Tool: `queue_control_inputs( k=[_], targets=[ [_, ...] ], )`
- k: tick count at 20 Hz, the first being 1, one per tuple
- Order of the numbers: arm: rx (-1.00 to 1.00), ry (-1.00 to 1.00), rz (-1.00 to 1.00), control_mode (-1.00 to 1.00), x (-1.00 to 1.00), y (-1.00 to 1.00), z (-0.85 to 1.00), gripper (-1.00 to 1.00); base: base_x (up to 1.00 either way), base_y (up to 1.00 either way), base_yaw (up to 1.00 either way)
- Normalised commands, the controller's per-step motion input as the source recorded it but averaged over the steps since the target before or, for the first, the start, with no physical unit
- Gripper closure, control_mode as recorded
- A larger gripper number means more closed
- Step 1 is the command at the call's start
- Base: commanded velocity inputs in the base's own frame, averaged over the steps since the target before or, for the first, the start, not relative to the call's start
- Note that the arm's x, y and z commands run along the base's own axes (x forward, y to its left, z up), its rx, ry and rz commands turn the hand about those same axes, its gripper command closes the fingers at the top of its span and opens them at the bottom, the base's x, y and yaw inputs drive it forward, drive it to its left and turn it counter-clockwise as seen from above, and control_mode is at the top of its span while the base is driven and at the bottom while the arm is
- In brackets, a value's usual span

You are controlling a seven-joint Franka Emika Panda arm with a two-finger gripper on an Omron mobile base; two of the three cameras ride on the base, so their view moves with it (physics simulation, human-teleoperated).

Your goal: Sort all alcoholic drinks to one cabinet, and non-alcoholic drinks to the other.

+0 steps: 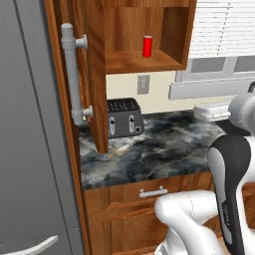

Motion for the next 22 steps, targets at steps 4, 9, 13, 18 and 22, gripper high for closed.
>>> queue_control_inputs(
  k=[4, 9, 13, 18, 22],
  targets=[
    [0.00, 0.00, 0.00, 1.00, 0.00, 0.00, 0.00, -1.00, -0.74, -0.29, -0.05],
    [0.00, 0.00, 0.00, 1.00, 0.00, 0.00, 0.00, -1.00, -0.58, -0.53, -0.05],
    [0.00, 0.00, 0.00, 1.00, 0.00, 0.00, 0.00, -1.00, -0.25, -0.71, 0.00],
    [0.00, 0.00, 0.00, 1.00, 0.00, 0.00, 0.00, -1.00, -0.09, -0.78, 0.00],
    [0.00, 0.00, 0.00, 1.00, 0.00, 0.00, 0.00, -1.00, -0.01, -0.79, 0.00]
  ],
)
